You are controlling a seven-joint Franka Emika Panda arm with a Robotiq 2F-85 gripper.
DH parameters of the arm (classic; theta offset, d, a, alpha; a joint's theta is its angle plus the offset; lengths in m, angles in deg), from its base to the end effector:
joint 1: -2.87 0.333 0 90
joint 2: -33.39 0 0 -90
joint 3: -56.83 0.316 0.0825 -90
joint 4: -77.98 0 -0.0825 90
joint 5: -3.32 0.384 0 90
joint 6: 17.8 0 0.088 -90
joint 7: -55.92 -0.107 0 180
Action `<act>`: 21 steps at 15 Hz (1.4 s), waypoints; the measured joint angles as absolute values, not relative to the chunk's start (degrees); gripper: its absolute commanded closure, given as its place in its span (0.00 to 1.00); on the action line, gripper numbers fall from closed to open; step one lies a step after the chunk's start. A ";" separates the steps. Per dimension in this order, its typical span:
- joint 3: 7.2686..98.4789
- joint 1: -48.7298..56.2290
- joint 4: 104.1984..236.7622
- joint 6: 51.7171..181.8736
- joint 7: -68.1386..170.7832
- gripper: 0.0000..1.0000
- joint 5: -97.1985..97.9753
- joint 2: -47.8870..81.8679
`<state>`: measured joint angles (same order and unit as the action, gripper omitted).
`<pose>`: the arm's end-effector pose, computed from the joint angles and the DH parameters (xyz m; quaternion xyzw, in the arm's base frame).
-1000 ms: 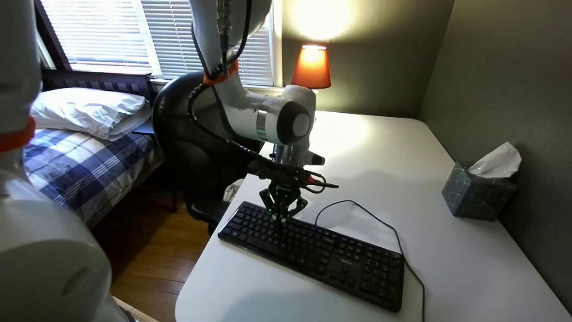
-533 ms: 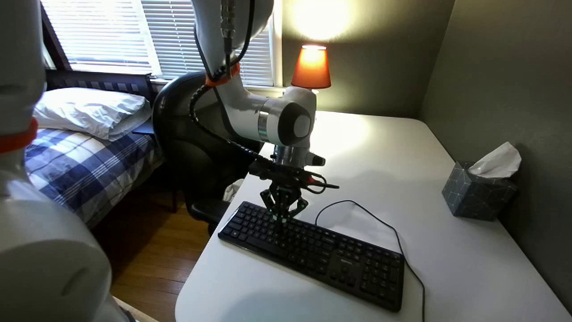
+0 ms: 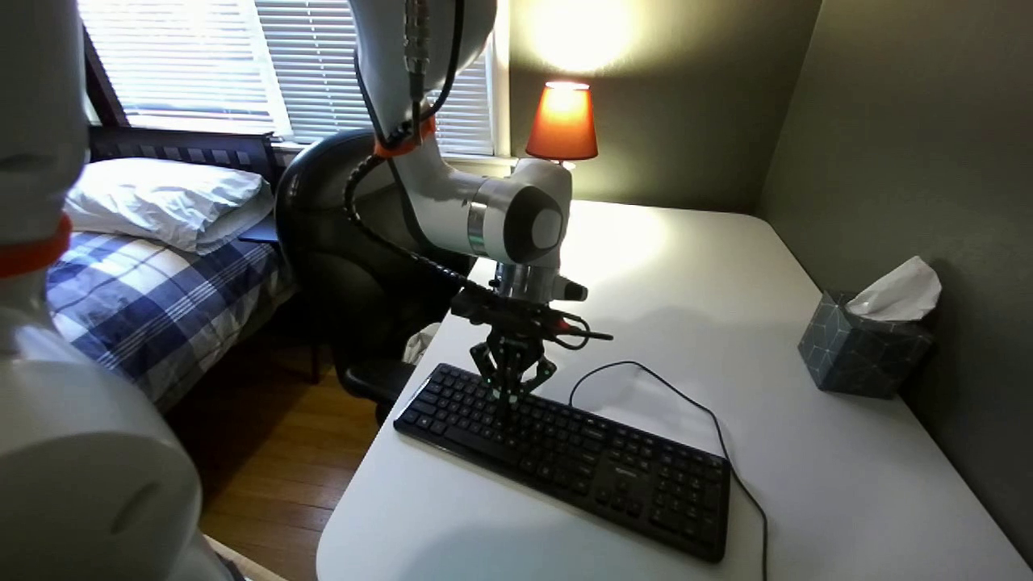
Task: Press the button on the keyboard
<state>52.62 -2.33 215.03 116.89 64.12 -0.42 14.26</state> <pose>0.4483 -0.0777 0.1552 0.9819 0.0162 -0.1887 0.0019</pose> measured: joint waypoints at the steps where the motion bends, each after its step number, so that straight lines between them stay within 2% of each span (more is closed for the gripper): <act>1: 52.62 -2.33 214.85 116.67 64.12 1.00 -0.42 14.14; 21: 52.65 -2.33 214.07 115.54 64.11 1.00 -0.41 13.66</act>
